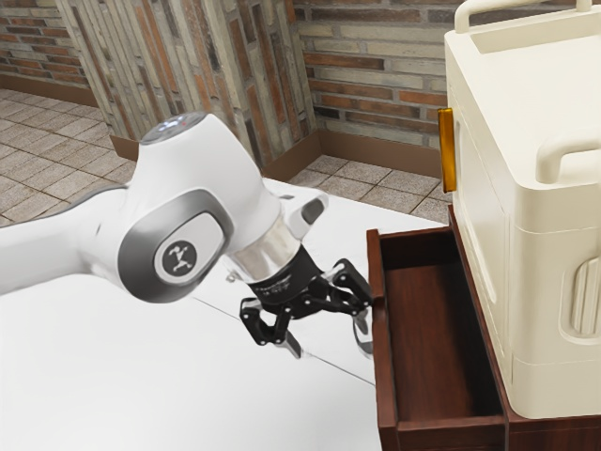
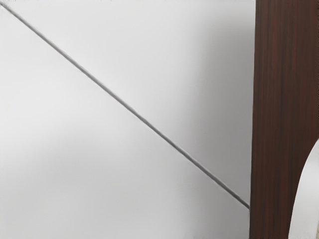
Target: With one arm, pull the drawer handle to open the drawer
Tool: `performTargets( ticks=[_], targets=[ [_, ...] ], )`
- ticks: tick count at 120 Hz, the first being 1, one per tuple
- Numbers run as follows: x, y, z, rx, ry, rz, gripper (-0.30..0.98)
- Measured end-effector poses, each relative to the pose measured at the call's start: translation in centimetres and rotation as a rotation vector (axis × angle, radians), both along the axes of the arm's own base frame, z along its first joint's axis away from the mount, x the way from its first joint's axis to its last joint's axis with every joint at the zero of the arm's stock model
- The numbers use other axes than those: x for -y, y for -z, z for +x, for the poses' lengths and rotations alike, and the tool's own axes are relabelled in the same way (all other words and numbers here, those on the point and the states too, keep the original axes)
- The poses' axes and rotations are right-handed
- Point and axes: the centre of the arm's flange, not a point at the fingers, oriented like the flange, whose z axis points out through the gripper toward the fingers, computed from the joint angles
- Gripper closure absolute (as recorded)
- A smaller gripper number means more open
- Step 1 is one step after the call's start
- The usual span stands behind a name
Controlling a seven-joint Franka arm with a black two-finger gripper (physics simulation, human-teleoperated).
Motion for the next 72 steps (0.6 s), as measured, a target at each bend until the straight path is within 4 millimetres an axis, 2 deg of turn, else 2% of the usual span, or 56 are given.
performTargets(
  ticks=[72],
  targets=[
    [-3.3,0.1,-3.2,0.013,0.016,0.028,0.0]
  ],
)
